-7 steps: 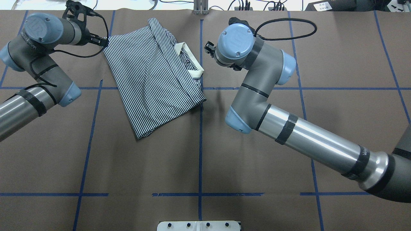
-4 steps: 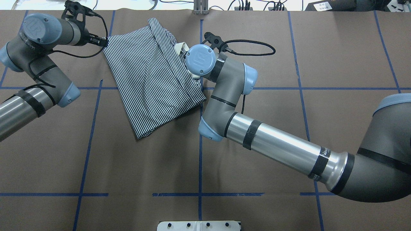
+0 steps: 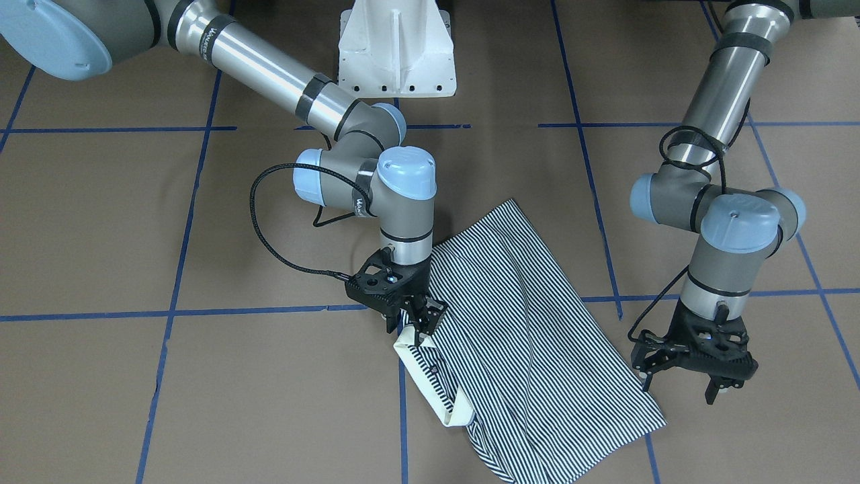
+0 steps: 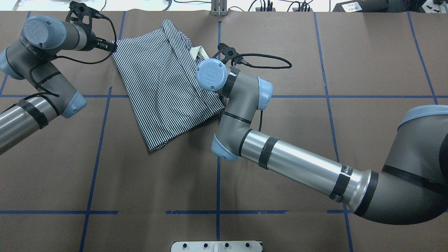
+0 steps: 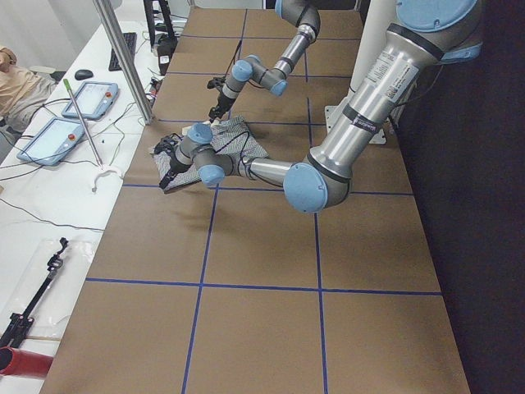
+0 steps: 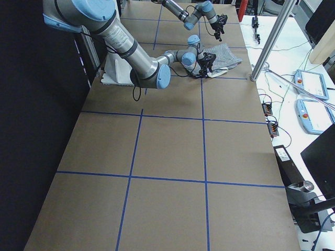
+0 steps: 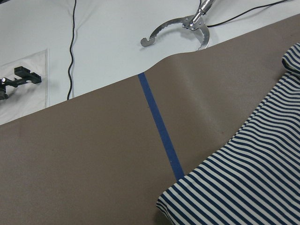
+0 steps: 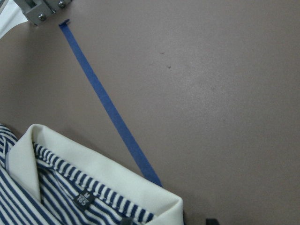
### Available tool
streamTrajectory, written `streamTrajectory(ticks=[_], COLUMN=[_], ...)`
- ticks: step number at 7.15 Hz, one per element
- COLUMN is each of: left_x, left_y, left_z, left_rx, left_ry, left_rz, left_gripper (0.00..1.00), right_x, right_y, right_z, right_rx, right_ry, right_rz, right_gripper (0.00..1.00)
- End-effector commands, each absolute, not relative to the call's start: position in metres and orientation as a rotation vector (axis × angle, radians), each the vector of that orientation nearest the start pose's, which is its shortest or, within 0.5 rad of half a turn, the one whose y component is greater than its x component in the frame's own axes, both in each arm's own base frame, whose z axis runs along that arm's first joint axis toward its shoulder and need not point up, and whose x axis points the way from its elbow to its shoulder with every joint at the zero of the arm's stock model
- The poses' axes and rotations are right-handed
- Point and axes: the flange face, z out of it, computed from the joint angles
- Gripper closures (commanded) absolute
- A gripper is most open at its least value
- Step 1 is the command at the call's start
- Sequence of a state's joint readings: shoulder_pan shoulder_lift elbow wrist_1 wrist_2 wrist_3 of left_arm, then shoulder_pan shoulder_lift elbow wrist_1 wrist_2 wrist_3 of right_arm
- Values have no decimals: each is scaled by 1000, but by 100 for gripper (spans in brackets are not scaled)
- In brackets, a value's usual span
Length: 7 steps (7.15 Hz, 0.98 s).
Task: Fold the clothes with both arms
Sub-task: 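Move the right gripper to the cream collar while the left gripper holds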
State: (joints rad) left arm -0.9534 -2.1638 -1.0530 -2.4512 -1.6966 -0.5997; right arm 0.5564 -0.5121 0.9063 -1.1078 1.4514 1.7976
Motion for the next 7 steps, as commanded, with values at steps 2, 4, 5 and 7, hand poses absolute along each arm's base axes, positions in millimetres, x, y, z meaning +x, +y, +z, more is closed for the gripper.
streamTrajectory(ticks=[2,4,5,7], left_x=[346,345,344,342], left_y=[-695,-694,-693,-687], left_z=[460,459,455,453], left_rx=[719,722,728,738], left_ry=[643,645,649,656], left_rz=[77,77,78,80], left_gripper=[0,0,0,0], right_x=[-657,-641,-620,-583], right_y=[-593,-594,-577,-512], right_z=[208,195,207,253], right_rx=[266,268,272,255], right_ry=[-850,-887,-920,-928], right_rz=[799,809,804,763], right_gripper=[100,100,100,100])
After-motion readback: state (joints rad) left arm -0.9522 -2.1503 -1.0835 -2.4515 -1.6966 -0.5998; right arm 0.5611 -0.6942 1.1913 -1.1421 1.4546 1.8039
